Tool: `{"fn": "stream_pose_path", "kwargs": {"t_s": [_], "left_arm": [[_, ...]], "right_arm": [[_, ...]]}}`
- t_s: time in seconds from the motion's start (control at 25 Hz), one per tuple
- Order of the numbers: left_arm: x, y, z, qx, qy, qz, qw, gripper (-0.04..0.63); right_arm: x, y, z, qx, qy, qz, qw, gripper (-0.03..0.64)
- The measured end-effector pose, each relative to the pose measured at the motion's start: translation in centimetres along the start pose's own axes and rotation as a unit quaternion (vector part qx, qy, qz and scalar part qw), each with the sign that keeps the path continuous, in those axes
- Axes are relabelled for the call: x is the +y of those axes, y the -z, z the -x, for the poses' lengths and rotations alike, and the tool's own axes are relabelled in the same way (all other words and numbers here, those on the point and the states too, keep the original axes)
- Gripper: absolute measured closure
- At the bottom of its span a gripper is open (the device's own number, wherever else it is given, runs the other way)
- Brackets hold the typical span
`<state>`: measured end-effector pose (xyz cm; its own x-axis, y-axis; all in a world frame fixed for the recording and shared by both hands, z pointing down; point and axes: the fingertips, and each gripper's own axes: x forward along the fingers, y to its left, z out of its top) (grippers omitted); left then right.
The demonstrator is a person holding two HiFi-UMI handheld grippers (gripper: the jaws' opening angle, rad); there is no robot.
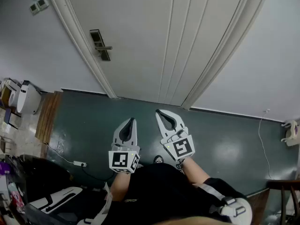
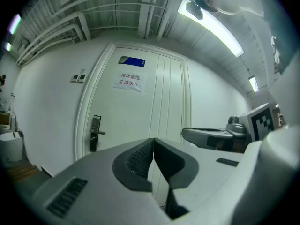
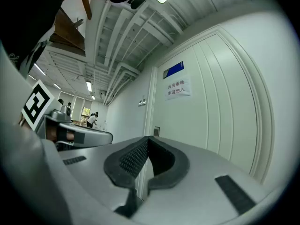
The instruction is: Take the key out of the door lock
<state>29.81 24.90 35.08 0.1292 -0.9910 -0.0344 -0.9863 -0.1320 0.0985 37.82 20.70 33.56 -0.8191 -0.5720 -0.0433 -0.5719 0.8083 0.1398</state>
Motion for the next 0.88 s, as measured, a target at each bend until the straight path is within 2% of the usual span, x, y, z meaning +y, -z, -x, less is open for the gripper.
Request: {"fn": "stream_pose_path", "kwargs": {"t_s": [0.16,0.4,0.68,0.88], "left_arm": [[-0.3,0.2,-0.3,0.001,-0.003,-0.001,1.0000,0.572],[-2.2,1.1,1.1,0.003,0.007,0.004,1.0000,0.571],[-1.3,5.7,2.3,0.058,-0.032,0.010,0.9978,0.563],[0.1,6.0,1.4,0.062,-0.045,0.029,0.9966,0.426]], "right_arm": [[-0.3,-0.3,-0.1,-0.007,-0.004,0.005,1.000,0.609],[0.2,1.7,0.7,0.004,-0.016,-0.020,1.000,0.609],[-0.3,4.5,2.0,0.016,-0.024,-0.038,0.999,0.608],[-0.6,5.0,1.9,0.030,-0.028,-0.051,0.998,0.609]]}}
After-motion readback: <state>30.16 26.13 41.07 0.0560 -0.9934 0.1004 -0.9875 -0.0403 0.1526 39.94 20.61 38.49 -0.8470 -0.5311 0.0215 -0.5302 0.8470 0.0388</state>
